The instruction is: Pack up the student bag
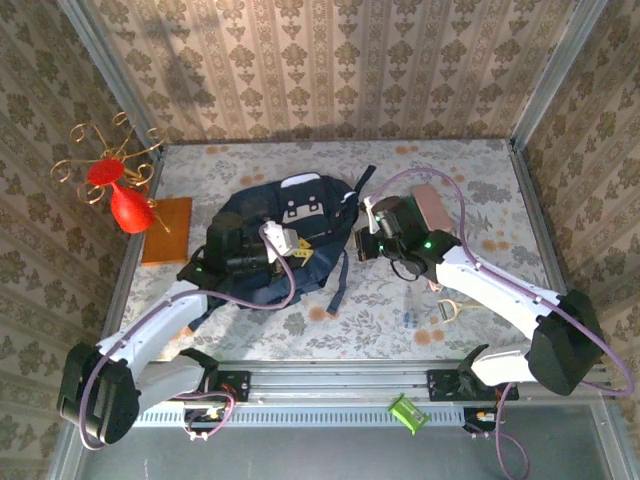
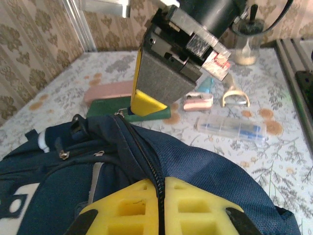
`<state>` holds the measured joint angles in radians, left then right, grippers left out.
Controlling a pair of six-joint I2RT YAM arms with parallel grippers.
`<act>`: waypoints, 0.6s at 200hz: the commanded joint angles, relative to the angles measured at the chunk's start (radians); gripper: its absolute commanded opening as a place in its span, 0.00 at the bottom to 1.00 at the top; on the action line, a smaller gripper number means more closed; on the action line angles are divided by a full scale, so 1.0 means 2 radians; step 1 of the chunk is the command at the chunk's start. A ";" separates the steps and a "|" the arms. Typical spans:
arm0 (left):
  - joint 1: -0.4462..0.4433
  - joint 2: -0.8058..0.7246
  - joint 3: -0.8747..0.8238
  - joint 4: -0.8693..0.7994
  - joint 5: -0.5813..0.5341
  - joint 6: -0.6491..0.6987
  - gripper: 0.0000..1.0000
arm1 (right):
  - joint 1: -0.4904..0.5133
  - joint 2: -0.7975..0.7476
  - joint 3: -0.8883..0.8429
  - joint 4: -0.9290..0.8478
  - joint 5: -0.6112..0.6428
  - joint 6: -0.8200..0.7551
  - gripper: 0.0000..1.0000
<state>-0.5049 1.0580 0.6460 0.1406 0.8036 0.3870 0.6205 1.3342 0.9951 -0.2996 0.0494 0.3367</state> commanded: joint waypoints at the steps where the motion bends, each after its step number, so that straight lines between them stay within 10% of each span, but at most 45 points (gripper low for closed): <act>1: 0.021 -0.031 0.027 0.077 0.027 -0.026 0.00 | -0.032 -0.024 0.012 -0.056 0.096 -0.006 0.00; 120: 0.072 -0.039 0.046 0.107 0.005 -0.060 0.00 | -0.115 0.045 0.016 0.011 -0.025 0.002 0.00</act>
<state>-0.3923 1.0348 0.6956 0.2108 0.8219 0.2985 0.4488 1.3659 1.0210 -0.2794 -0.0639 0.3187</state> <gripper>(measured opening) 0.073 0.066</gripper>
